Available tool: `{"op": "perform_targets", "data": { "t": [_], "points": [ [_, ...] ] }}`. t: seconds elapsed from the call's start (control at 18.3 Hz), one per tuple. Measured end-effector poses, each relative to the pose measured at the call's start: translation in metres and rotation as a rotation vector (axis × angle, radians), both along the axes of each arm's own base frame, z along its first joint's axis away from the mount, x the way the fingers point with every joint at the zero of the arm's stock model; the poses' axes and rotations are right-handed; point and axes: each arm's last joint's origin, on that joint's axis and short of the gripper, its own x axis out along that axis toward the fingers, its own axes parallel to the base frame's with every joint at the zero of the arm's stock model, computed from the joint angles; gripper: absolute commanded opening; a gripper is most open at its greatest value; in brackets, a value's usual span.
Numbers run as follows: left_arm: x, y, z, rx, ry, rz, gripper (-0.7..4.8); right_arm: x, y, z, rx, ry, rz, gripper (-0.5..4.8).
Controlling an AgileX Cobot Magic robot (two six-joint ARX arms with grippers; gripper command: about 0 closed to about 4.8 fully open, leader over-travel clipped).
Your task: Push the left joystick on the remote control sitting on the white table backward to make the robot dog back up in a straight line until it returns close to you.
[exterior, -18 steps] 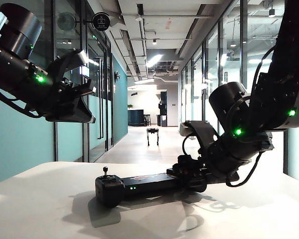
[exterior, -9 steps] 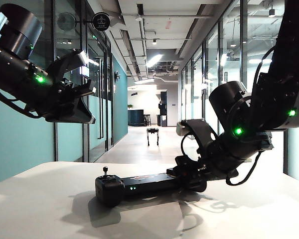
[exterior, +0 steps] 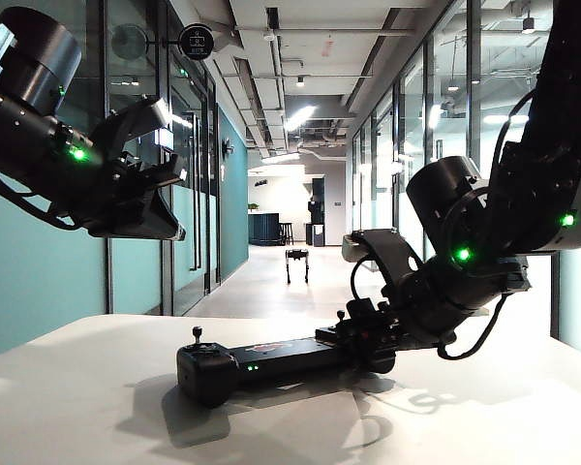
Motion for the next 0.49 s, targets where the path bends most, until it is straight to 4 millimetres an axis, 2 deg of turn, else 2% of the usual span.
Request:
{"op": "perform_targets", "data": {
  "t": [0.27,0.49],
  "points": [
    [-0.0003,-0.0004,0.0001,-0.007,0.002,-0.016,-0.05,0.0004,-0.0003,0.0004,0.009,0.0,-0.028,1.97],
    [-0.0003,-0.001,-0.0004,-0.008,0.002,-0.037,-0.05,0.0019,-0.0034,0.0006,0.036,0.008,-0.194,1.97]
  ]
}}
